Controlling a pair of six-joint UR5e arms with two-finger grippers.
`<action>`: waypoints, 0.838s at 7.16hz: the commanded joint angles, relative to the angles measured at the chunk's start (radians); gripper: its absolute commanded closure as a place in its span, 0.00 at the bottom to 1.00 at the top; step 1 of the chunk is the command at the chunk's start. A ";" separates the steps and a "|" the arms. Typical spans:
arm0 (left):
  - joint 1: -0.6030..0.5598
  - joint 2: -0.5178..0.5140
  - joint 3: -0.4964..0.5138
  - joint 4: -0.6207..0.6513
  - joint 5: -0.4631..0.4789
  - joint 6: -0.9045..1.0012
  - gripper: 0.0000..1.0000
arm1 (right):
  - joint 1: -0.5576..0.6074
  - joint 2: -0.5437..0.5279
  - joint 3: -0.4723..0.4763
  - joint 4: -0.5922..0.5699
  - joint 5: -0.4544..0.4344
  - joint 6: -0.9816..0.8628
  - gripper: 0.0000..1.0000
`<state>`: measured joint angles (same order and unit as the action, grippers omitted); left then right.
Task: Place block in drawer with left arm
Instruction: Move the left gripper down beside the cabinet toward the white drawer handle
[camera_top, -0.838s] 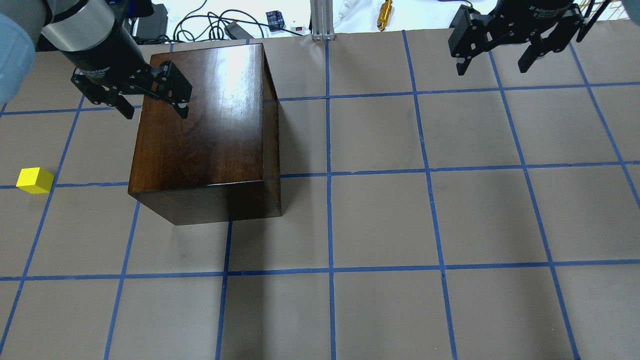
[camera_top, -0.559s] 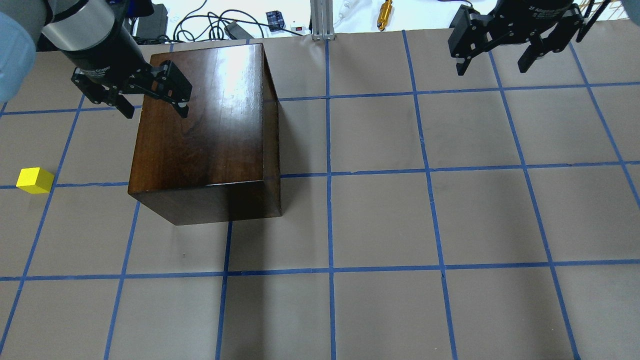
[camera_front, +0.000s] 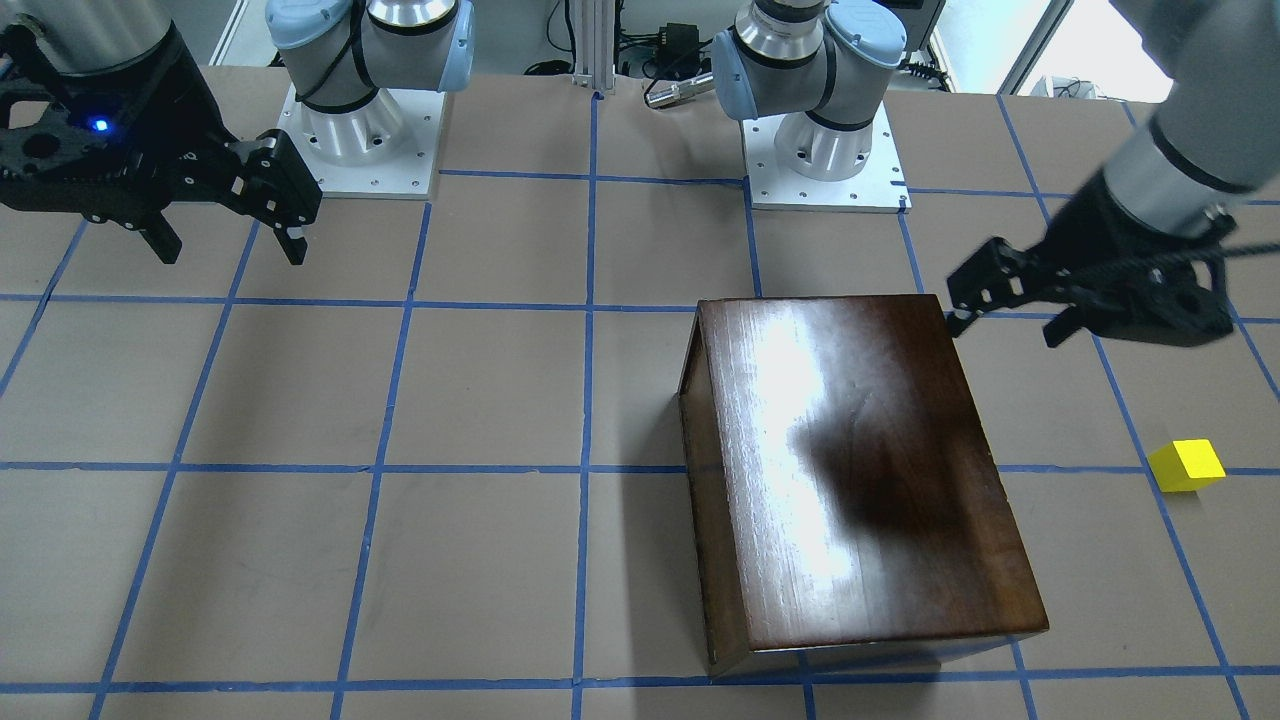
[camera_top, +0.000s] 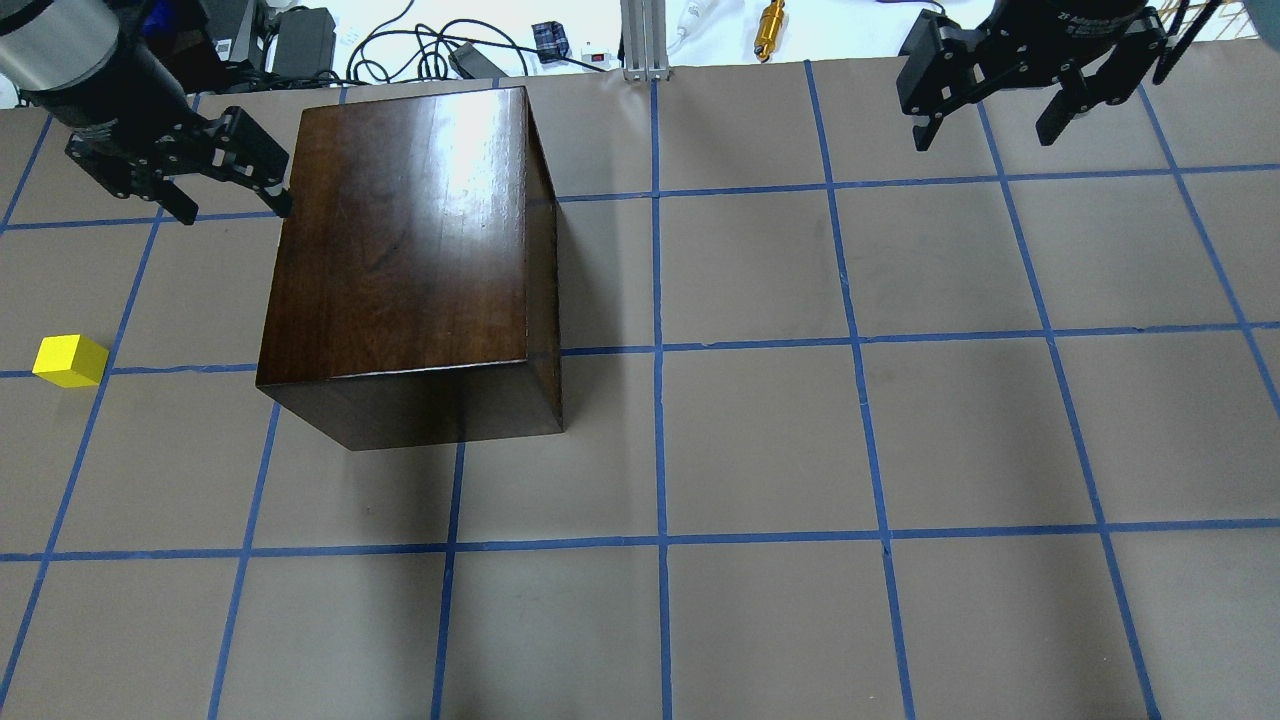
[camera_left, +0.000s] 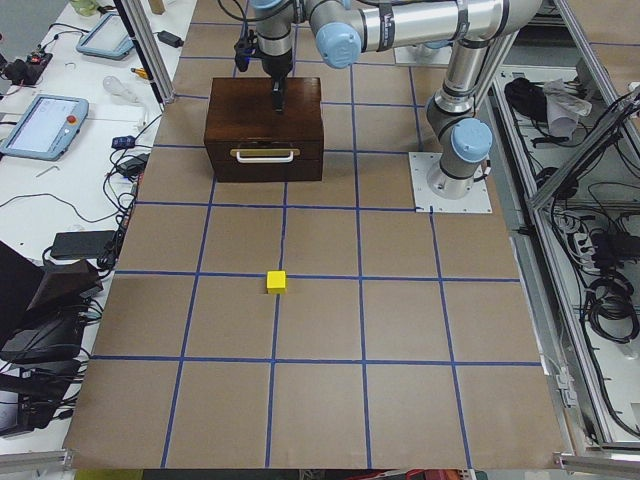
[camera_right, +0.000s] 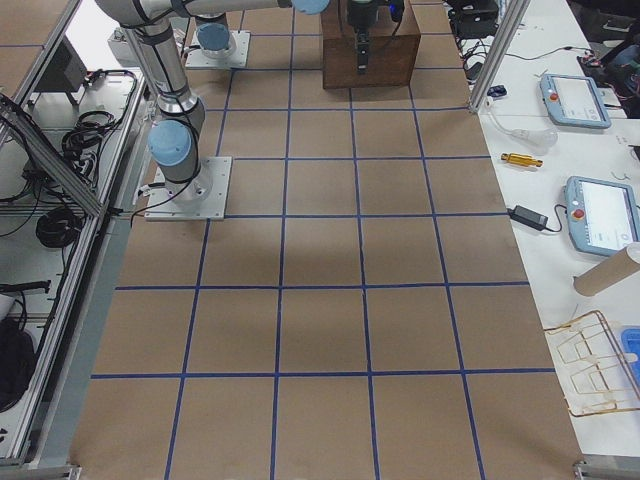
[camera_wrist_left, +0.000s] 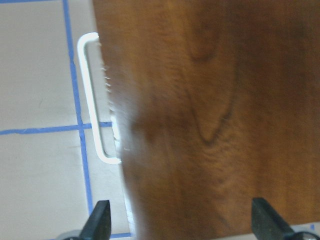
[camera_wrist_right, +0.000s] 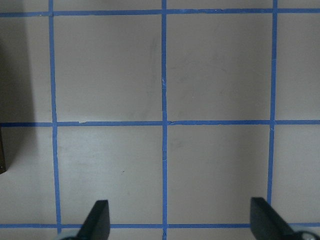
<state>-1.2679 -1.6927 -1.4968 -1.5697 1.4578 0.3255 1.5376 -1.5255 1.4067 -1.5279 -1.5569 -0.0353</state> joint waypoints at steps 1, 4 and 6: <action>0.138 -0.077 0.001 0.020 -0.045 0.108 0.00 | -0.001 0.001 0.000 0.000 0.000 0.000 0.00; 0.199 -0.174 -0.017 0.121 -0.076 0.101 0.00 | -0.001 -0.001 0.000 0.000 0.000 0.000 0.00; 0.185 -0.228 -0.017 0.168 -0.073 0.057 0.00 | 0.001 0.001 0.000 0.000 0.000 0.000 0.00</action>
<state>-1.0755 -1.8873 -1.5123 -1.4324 1.3842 0.4084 1.5379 -1.5257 1.4067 -1.5279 -1.5570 -0.0353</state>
